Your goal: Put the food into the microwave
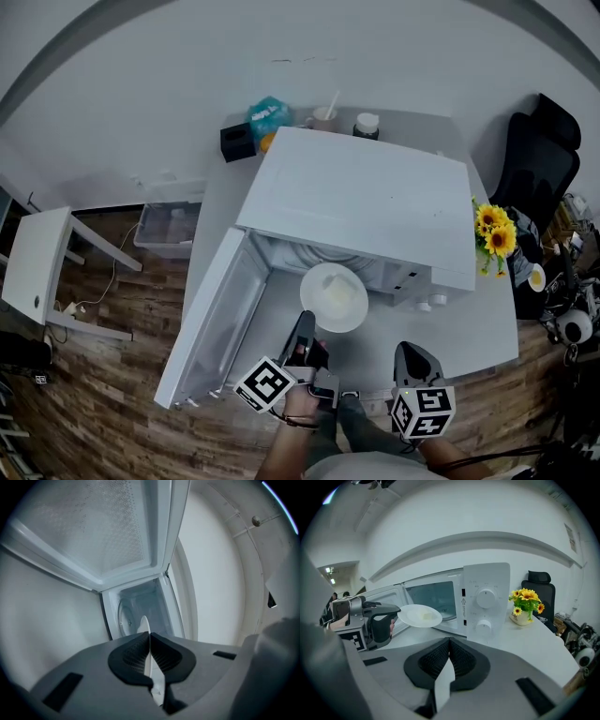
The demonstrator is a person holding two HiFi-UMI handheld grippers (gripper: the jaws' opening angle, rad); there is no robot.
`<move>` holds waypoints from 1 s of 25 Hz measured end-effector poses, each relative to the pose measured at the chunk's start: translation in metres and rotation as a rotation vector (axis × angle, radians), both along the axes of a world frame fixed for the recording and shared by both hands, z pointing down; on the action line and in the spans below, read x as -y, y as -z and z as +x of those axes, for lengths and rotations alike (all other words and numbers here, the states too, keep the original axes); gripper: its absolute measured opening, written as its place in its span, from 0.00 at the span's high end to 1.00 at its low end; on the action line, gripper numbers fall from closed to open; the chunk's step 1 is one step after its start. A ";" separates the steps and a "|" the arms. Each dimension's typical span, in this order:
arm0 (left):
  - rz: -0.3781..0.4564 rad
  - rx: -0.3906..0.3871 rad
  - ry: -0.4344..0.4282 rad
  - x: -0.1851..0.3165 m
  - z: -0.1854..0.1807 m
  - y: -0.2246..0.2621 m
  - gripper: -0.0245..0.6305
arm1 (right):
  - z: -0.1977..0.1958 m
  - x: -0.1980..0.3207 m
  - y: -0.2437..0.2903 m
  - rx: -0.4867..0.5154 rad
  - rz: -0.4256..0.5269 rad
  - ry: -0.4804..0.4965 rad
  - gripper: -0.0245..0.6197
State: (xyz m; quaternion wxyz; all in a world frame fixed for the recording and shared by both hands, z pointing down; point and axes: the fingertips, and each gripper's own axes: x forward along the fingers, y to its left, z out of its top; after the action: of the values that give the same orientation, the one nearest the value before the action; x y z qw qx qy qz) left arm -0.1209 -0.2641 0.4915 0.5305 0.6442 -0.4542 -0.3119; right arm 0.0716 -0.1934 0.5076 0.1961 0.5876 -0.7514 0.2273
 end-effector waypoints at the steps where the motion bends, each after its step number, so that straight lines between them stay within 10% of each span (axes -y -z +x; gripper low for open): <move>1: 0.004 -0.003 0.003 0.004 -0.001 0.001 0.94 | 0.001 0.001 0.000 -0.001 -0.001 -0.002 0.94; 25: -0.020 -0.057 0.093 0.073 0.000 -0.037 0.94 | 0.030 0.002 -0.017 -0.034 -0.065 -0.060 0.94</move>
State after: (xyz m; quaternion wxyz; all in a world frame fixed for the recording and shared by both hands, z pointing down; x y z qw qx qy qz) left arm -0.1206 -0.3369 0.5286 0.5346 0.6079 -0.4713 -0.3501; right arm 0.1016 -0.1957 0.5246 0.2208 0.6070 -0.7222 0.2474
